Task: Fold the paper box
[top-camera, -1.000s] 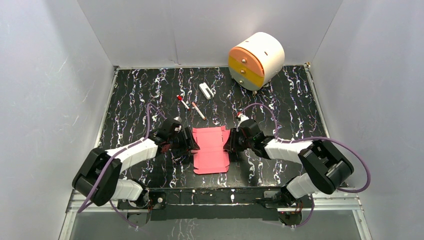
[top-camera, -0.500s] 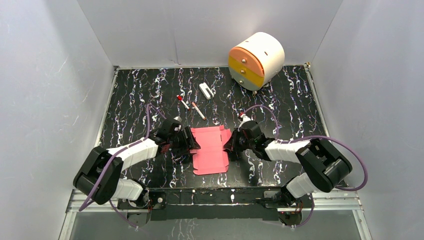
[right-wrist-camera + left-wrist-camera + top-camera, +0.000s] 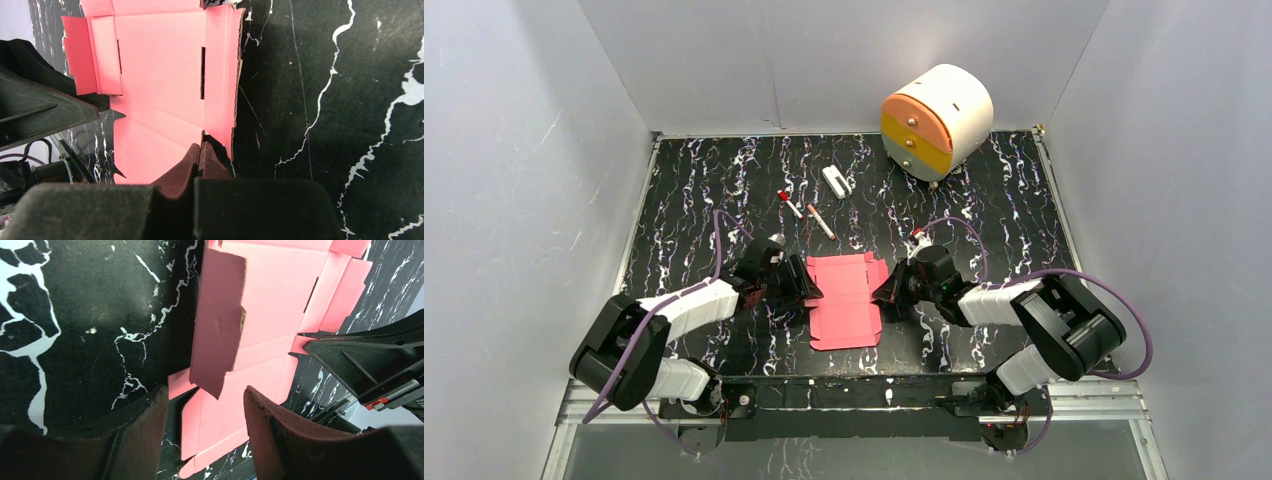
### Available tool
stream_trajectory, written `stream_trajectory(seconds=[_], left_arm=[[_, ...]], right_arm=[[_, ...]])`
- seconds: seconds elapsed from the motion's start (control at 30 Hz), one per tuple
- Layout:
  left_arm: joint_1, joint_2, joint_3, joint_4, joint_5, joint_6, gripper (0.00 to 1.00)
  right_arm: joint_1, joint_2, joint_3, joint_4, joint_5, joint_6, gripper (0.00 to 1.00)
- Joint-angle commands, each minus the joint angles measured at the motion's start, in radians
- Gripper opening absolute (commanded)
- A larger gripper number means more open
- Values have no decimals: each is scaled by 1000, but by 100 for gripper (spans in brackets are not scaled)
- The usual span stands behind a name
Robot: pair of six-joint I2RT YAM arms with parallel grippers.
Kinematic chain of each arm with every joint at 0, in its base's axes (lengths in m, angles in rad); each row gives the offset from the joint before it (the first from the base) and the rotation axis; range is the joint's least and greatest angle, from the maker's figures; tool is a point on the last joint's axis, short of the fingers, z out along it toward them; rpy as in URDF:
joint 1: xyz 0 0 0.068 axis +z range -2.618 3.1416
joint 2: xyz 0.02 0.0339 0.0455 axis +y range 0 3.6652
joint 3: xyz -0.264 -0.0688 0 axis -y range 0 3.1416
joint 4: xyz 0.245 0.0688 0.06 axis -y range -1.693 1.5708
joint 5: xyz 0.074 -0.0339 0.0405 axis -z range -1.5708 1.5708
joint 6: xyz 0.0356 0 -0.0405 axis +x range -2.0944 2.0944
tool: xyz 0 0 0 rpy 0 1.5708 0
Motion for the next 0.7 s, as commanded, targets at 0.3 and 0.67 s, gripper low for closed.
stream_trajectory(seconds=[0.3,0.67], left_arm=[[-52,-57,49,-19,-42,46,26],[-127,-37,115,-94,-123,69,25]], right_arm=[[2,37,22,12,-23,-34,0],[9,51,50,-39,2,-49,0]])
